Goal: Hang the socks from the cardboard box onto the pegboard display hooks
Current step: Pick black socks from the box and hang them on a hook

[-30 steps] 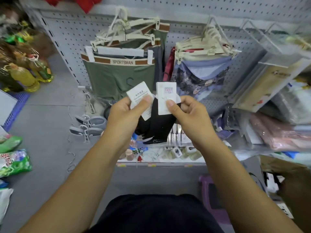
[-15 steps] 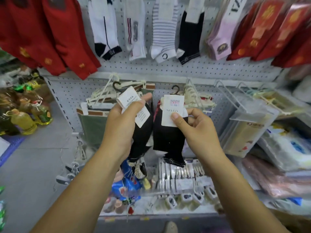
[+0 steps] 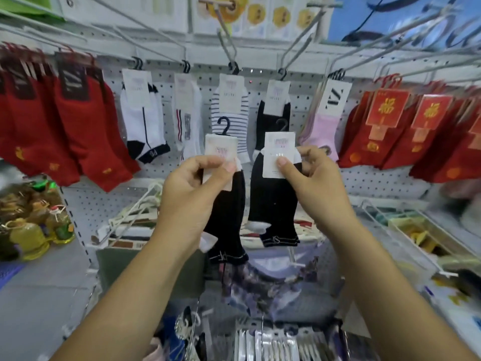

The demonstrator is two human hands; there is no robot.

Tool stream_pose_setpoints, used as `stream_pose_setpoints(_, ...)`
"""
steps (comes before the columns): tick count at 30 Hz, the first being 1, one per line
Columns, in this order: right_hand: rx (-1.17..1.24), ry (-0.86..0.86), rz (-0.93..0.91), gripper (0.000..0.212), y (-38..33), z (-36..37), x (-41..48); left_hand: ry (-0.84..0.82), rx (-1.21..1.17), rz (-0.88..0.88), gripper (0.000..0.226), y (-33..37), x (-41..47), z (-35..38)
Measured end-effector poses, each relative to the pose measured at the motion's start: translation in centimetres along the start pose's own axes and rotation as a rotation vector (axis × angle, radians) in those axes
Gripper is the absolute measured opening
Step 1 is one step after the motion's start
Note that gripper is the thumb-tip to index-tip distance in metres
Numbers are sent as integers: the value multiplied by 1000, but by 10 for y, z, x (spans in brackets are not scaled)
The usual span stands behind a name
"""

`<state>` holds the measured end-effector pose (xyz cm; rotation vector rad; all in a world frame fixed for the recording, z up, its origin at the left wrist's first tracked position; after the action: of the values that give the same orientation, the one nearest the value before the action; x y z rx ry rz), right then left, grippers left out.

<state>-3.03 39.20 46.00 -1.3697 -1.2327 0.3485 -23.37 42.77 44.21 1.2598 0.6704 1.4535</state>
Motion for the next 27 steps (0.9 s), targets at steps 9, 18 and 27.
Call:
stream_pose_setpoints(9, -7, 84, -47, 21, -8, -14, 100, 65, 179, 189, 24, 6, 42, 25)
stream_pose_setpoints(18, -43, 100, -129, 22, -7, 2, 161, 104, 223, 231, 23, 1, 66, 38)
stream_pose_setpoints(27, -149, 22, -144, 30, 13, -1, 158, 81, 292, 236, 21, -5, 88, 55)
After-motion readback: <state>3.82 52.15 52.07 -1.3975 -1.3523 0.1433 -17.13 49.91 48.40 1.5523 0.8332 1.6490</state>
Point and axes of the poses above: each hand's wrist, its own x-axis towards the middle knuckle, its own z-axis out of the palm, y = z × x, the point moved 3 cm from there along x, towards the middle knuckle, and after that the axes turned 3 degrees about -x, right-handed, at the moved point
